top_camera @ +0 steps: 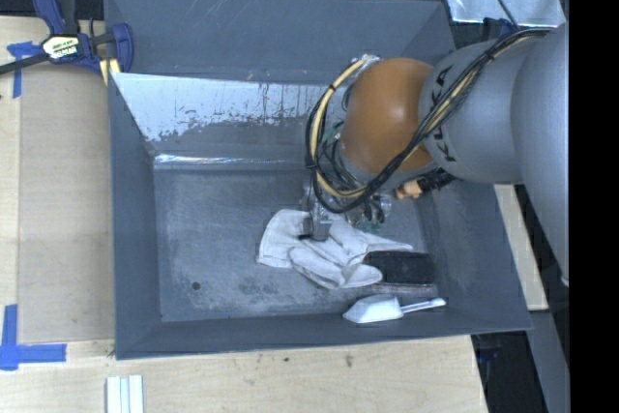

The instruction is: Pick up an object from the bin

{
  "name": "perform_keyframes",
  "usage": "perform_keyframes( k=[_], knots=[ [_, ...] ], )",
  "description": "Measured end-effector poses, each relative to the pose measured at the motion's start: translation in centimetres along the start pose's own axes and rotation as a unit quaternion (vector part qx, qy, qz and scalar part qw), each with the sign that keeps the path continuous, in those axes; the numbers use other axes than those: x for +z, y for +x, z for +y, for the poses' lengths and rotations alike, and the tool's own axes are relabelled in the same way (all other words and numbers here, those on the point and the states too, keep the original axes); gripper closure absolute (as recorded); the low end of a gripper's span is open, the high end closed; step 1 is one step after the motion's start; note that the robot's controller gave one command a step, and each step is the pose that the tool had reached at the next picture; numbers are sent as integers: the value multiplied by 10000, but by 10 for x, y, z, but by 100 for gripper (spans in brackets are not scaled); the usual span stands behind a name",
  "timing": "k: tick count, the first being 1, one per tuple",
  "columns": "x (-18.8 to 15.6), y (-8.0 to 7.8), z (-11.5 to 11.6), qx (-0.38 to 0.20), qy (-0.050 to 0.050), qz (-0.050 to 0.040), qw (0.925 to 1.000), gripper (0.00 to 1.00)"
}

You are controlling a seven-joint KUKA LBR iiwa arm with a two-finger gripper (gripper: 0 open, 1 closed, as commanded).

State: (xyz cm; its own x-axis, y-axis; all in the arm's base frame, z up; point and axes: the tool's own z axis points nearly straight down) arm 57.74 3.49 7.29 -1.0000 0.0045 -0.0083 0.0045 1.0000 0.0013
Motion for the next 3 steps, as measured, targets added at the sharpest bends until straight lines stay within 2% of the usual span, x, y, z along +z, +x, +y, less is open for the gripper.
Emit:
perform_keyframes(
  k=[1, 2, 3],
  knots=[
    [-124, 36, -13, 48, 4, 22, 10000, 100],
    [-124, 36, -13, 48, 3, 24, 10000, 100],
    [-165, 27, -16, 47, 6, 44, 10000, 100]
  ],
)
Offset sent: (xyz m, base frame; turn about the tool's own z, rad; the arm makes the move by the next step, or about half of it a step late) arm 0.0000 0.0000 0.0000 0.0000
